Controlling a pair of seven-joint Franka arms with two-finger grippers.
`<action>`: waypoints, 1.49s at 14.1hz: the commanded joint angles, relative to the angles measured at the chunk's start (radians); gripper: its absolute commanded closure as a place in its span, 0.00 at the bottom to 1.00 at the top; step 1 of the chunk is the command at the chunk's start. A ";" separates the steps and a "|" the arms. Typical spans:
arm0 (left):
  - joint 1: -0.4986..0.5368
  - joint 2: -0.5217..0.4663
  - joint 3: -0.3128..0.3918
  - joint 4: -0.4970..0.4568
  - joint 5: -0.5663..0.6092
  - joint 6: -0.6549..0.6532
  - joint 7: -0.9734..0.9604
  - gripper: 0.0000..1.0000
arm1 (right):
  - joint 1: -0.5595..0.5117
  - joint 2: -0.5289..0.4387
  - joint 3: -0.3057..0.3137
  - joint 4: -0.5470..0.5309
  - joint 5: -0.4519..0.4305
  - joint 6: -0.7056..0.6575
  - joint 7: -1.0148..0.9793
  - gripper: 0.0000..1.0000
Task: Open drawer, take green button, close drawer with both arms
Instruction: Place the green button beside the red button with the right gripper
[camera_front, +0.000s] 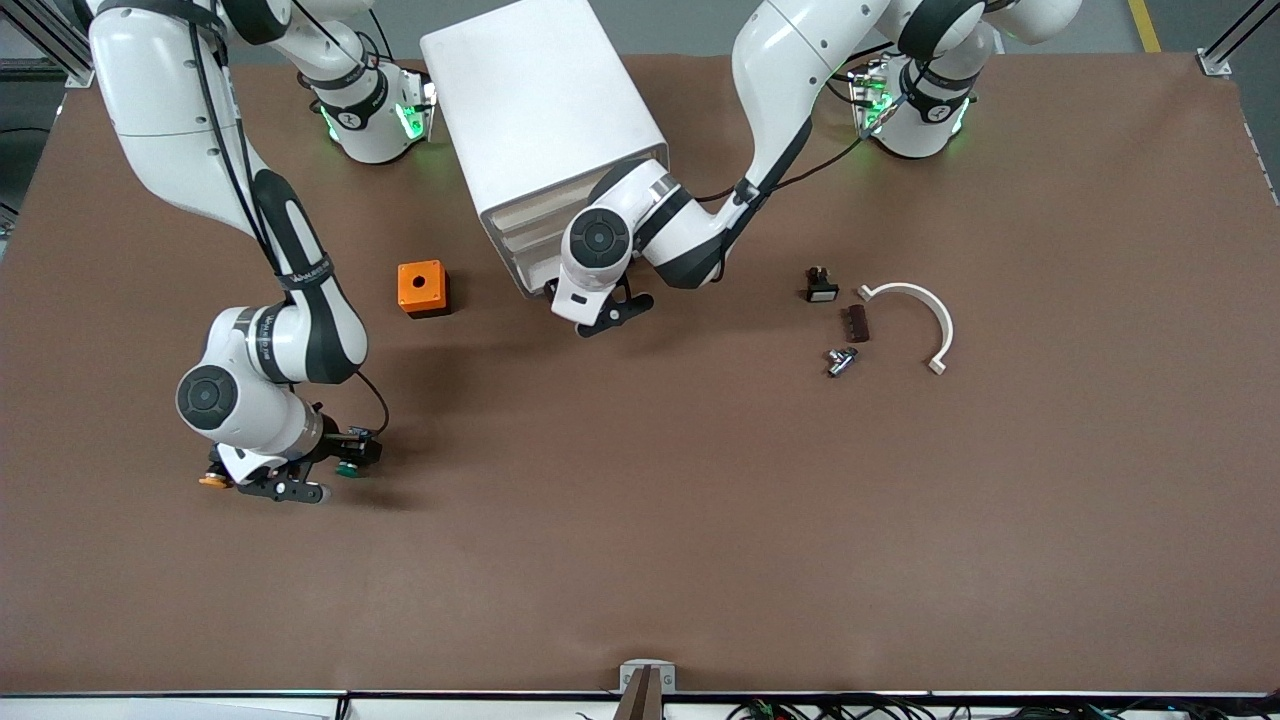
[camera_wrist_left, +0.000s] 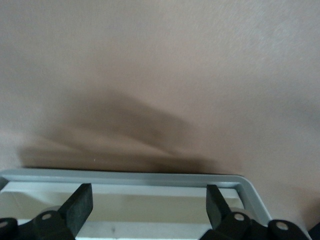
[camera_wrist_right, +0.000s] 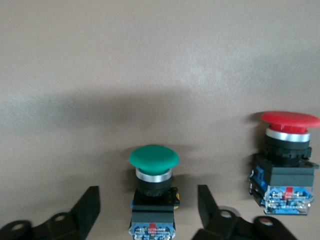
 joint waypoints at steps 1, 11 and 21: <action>0.010 -0.031 -0.013 -0.048 -0.058 -0.007 -0.007 0.00 | -0.023 -0.012 0.016 0.027 0.019 -0.064 -0.027 0.00; 0.016 -0.023 -0.012 -0.065 -0.220 -0.007 -0.007 0.00 | -0.057 -0.376 0.009 0.052 0.009 -0.616 -0.025 0.00; 0.123 -0.132 0.002 0.004 0.040 -0.021 -0.004 0.00 | -0.066 -0.452 0.016 0.349 -0.098 -0.965 -0.022 0.00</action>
